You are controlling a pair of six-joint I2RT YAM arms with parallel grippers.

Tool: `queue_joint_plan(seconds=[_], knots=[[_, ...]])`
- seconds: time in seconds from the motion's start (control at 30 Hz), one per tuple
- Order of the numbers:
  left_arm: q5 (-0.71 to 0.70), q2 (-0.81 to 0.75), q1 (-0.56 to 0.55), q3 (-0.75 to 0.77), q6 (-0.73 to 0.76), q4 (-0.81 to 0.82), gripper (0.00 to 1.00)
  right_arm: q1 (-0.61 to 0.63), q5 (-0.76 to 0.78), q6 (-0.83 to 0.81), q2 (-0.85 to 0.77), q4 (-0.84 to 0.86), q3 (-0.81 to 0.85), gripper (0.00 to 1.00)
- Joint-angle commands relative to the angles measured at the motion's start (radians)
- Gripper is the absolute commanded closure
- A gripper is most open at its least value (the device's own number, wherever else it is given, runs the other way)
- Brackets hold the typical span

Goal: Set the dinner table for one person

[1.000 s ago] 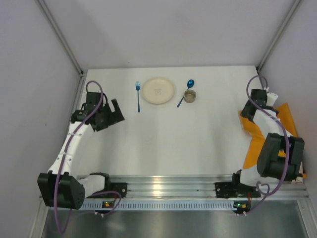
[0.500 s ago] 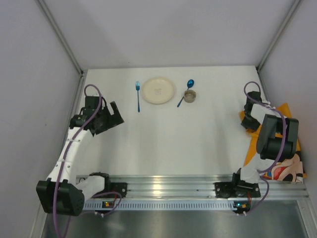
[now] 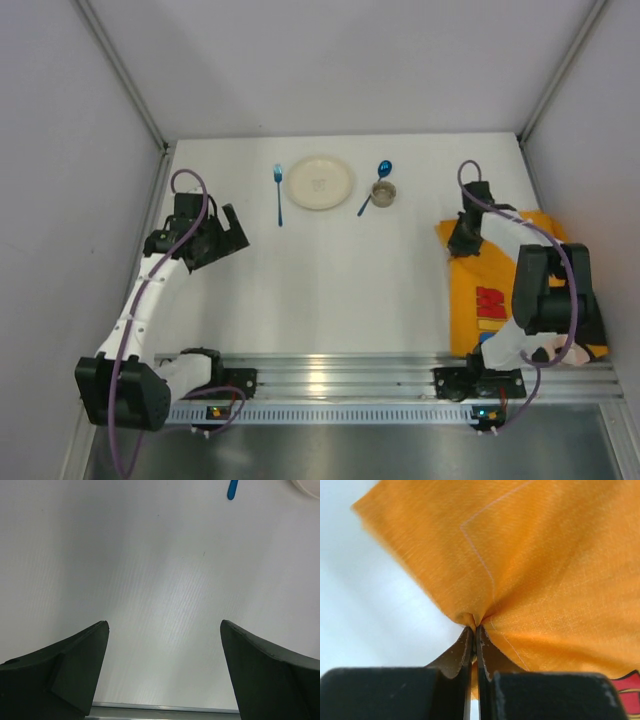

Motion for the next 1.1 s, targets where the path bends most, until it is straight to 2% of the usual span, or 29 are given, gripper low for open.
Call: queue_joint_plan(seconds=[0.0,0.23,0.37,0.63,0.67,0.7,0.73,0.77,0.87,1.0,1.07], knots=[[-0.068,-0.007,-0.002,0.014,0.029,0.016,0.02,0.231,-0.273,0.136,-0.116,-0.022,0.022,1.0],[-0.094,-0.044,-0.002,0.026,0.042,-0.015,0.02,0.632,-0.406,0.402,-0.086,-0.041,0.2,1.0],[-0.103,-0.077,-0.002,0.02,0.042,-0.033,0.02,0.757,-0.474,0.495,0.035,-0.012,0.338,1.0],[-0.117,-0.145,-0.002,0.007,0.042,-0.067,0.01,0.886,-0.595,0.746,0.354,0.176,0.686,1.0],[-0.117,-0.15,-0.002,0.011,0.042,-0.07,0.01,0.894,-0.63,0.766,0.379,0.204,0.721,0.92],[-0.123,-0.15,-0.002,0.017,0.042,-0.083,0.01,0.898,-0.647,0.783,0.405,0.269,0.786,0.71],[-0.126,-0.15,-0.002,0.029,0.042,-0.09,0.02,0.907,-0.663,0.824,0.426,0.288,0.814,0.45],[-0.129,-0.15,-0.002,0.037,0.042,-0.097,0.02,0.909,-0.684,0.844,0.455,0.308,0.834,0.01],[-0.141,-0.16,-0.002,0.06,0.042,-0.123,0.01,0.911,-0.706,0.885,0.437,0.405,0.823,0.0],[-0.12,-0.174,-0.002,0.066,0.029,-0.13,0.01,0.885,-0.716,0.811,0.323,0.445,0.649,0.0],[-0.071,-0.168,-0.002,0.057,0.01,-0.122,0.01,0.839,-0.7,0.764,0.212,0.428,0.554,0.0]])
